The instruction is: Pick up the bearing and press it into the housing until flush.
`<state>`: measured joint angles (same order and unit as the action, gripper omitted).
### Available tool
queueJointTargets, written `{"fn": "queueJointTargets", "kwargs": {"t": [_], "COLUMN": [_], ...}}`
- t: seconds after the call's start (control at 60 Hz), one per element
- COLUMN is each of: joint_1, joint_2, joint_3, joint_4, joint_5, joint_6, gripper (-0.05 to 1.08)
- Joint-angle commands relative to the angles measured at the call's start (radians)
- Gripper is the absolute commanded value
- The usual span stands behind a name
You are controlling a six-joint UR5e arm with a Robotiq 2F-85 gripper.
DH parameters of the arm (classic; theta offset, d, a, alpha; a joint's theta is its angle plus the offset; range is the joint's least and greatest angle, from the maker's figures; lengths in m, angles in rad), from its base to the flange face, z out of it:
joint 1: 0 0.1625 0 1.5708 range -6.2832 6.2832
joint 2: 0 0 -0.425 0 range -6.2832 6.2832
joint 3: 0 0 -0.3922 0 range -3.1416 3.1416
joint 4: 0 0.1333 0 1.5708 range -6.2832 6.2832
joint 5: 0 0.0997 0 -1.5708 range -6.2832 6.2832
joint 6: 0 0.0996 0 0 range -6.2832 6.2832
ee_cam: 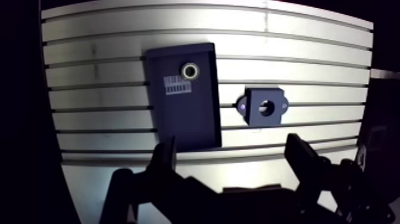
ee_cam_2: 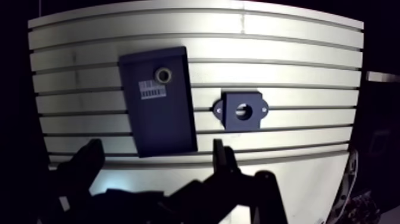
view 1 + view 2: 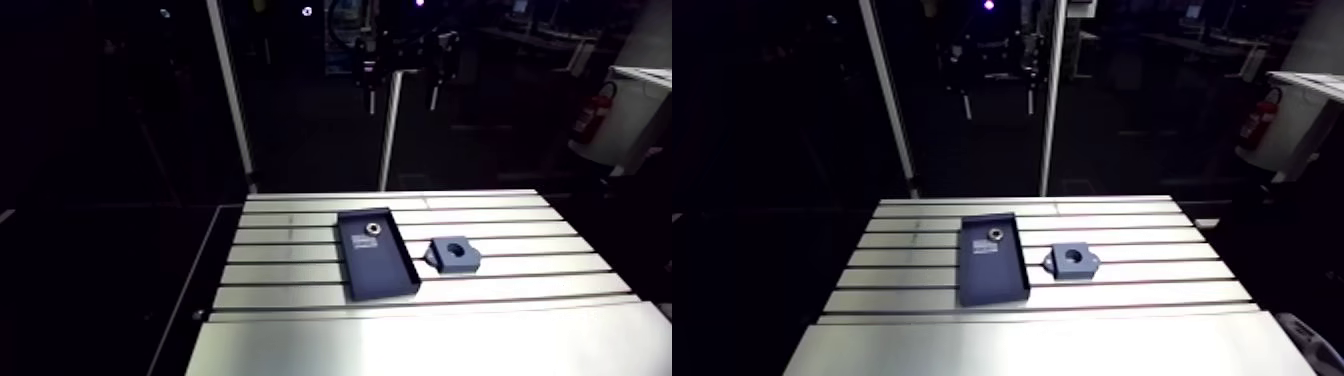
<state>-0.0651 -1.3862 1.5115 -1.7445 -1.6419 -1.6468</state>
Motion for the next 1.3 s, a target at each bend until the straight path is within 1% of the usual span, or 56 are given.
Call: {"fn": "queueJointTargets", "kwargs": {"t": [0.017,0.117,0.15,0.333,0.383,0.533,0.6,0.683,0.733,0.967,1.067,1.15,1.3], "joint_1": [-0.001,-0.001,-0.001,0.005,0.005,0.004,0.001,0.001,0.001,0.005,0.007,0.008,0.01], "joint_2": [0.036,0.056,0.056,0.105,0.119,0.156,0.176,0.184,0.187,0.204,0.206,0.207,0.224], "joint_3": [0.035,0.046,0.046,0.043,0.043,0.04,0.037,0.037,0.038,0.054,0.071,0.09,0.104], "joint_4": [-0.071,-0.117,-0.117,-0.136,-0.151,-0.172,-0.174,-0.174,-0.174,-0.181,-0.218,-0.264,-0.27], "joint_5": [0.0,0.003,0.003,0.004,0.01,0.014,0.019,0.021,0.026,0.024,0.023,0.029,0.029], "joint_6": [0.001,0.002,0.002,0.002,0.002,0.0,0.0,0.0,0.0,-0.004,-0.009,-0.012,-0.012], "gripper": [0.01,0.01,0.01,0.01,0.01,0.01,0.02,0.02,0.02,0.03,0.03,0.03,0.03]}}
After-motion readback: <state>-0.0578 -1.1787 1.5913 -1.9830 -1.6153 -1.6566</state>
